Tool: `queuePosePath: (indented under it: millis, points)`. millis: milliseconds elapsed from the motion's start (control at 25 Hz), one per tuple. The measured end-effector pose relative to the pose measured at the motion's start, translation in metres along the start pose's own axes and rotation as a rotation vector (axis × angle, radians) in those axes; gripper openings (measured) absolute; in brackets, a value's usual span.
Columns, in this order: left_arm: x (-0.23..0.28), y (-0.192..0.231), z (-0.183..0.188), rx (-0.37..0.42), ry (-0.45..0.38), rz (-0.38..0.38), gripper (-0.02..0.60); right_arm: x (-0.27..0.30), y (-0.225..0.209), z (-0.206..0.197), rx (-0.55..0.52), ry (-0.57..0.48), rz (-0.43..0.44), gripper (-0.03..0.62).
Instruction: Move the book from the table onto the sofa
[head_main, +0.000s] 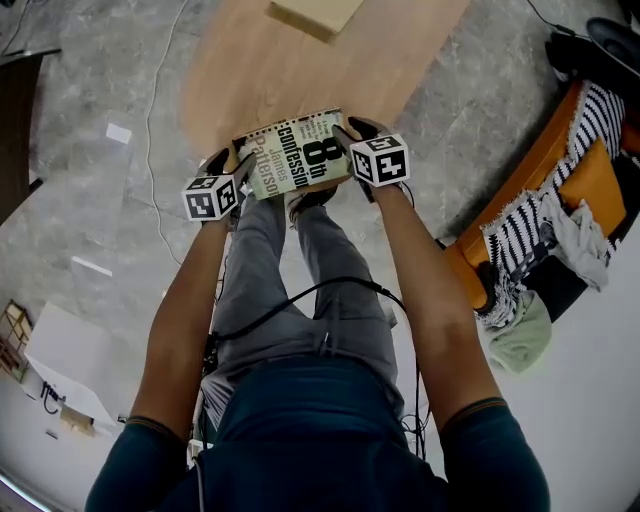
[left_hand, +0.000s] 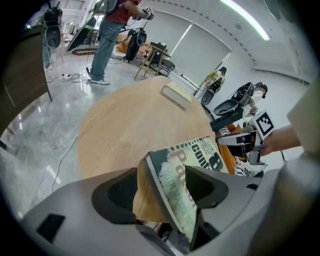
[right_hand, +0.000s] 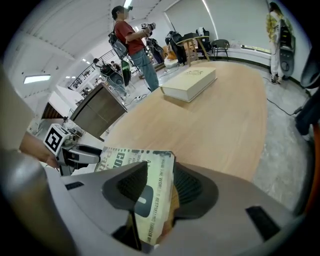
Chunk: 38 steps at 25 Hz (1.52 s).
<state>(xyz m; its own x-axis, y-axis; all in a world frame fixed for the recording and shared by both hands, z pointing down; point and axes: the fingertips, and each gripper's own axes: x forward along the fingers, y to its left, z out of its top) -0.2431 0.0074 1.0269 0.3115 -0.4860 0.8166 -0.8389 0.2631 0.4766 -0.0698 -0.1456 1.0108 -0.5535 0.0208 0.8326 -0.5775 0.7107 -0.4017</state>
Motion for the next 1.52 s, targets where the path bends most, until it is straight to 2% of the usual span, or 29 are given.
queuePosePath:
  millis: [240, 440, 680, 880, 1160, 1520]
  points:
    - [0.011, 0.0, -0.007, -0.042, 0.014, -0.039, 0.28, 0.014, -0.001, -0.012, 0.026, 0.036, 0.018, 0.16]
    - [0.014, -0.01, -0.007, -0.071, 0.001, -0.099, 0.206, 0.019, -0.001, -0.018, 0.065, 0.037, 0.026, 0.152]
    - [0.014, -0.013, -0.009, -0.091, 0.019, -0.064, 0.183, 0.014, -0.004, -0.02, 0.082, 0.066, 0.006, 0.118]
    - [0.003, -0.015, -0.011, -0.103, 0.014, -0.037, 0.176, 0.004, 0.006, -0.012, 0.04, 0.067, 0.001, 0.107]
    - [-0.024, -0.012, 0.005, -0.076, -0.043, -0.005, 0.167, -0.012, 0.028, 0.01, -0.02, 0.013, -0.003, 0.097]
    - [-0.068, -0.034, 0.064, 0.035, -0.159, -0.005, 0.164, -0.063, 0.045, 0.056, -0.044, -0.124, -0.046, 0.095]
